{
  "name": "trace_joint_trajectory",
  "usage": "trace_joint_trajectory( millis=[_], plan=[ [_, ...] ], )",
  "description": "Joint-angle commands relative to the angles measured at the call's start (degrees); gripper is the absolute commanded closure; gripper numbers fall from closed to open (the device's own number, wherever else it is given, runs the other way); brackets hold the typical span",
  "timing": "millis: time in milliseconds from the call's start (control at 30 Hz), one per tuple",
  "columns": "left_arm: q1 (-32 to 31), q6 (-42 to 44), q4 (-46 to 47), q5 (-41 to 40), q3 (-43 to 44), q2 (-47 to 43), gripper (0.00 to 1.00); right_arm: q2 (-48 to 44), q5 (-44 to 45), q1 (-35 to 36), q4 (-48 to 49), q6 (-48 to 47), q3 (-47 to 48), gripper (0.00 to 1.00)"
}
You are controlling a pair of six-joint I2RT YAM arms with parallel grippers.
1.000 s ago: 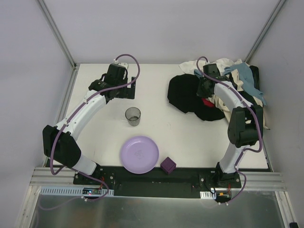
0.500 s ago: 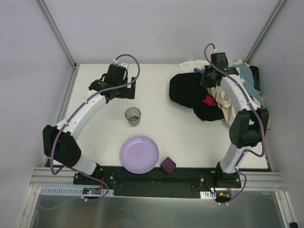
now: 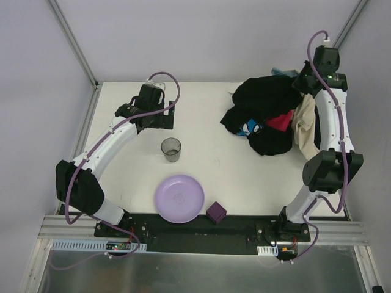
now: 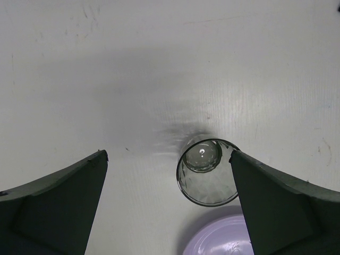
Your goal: Pick out a specific cloth from the pile
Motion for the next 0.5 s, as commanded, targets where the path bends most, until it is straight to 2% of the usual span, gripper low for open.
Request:
trace_joint_trajectory(
  millis=[0,200,467],
  plan=[
    [0.0,-1.1,0.5,0.8,-0.6,-2.1,0.01,-6.7,8.0,-4.2,4.1,-1.6,3.7,0.99],
    [0.0,-1.6,0.6,1.7,-0.9,-2.1,0.01,-4.1,8.9,-10.1,4.1,0.2,-5.4,0.99],
    [0.0,-3.0,1.5,5.1,-0.4,-1.9,0.01,8.4,-1.2,-14.7,1.3,6.6,-16.2,0.99]
  ],
)
